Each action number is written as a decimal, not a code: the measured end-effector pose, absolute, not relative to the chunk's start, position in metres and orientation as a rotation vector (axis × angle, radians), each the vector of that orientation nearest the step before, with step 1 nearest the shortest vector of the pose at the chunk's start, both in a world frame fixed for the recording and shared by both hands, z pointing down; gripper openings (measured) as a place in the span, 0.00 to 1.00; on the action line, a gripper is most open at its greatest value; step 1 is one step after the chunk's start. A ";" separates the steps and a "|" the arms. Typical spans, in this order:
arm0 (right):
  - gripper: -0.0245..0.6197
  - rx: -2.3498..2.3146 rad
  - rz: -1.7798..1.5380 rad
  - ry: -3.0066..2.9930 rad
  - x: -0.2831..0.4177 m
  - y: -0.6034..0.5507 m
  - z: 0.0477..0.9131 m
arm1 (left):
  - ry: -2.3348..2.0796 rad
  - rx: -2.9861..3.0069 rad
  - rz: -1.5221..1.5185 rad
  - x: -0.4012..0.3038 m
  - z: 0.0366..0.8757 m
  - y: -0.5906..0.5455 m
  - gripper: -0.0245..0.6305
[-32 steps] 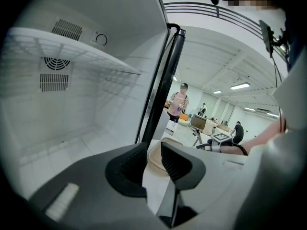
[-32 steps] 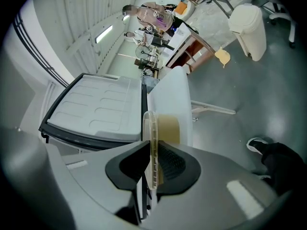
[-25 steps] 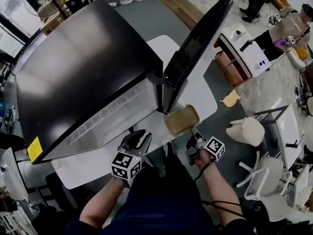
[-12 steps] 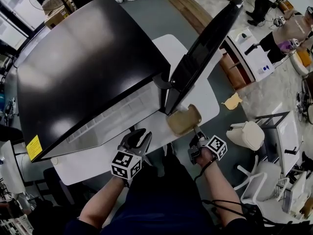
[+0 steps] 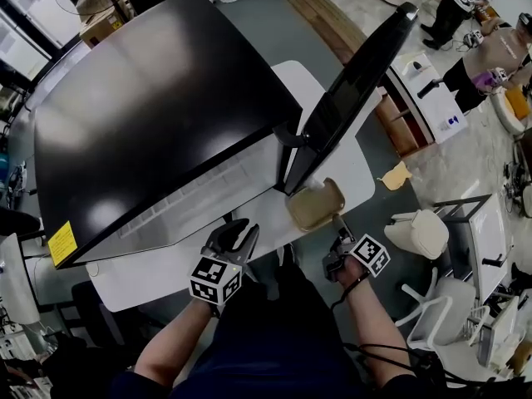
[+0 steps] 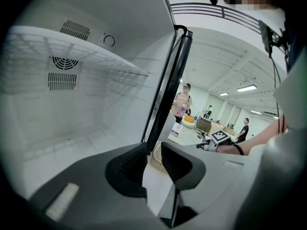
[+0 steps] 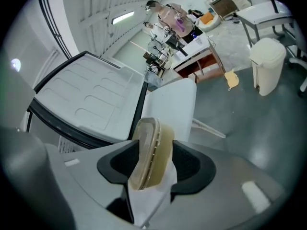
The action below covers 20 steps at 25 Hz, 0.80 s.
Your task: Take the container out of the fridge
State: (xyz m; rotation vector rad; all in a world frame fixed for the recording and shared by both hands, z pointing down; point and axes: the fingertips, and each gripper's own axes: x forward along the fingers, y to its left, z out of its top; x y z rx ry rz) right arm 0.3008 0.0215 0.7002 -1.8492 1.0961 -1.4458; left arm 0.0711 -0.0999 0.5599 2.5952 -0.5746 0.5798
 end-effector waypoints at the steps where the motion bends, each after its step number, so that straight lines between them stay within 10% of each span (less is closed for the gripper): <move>1: 0.36 -1.875 -1.433 1.096 0.303 0.023 0.697 | -0.577 2.595 0.577 0.069 0.559 -0.100 0.18; 20: 0.35 -1.953 -1.126 1.518 0.252 -0.047 0.568 | -0.700 2.580 0.467 0.020 0.535 -0.110 0.18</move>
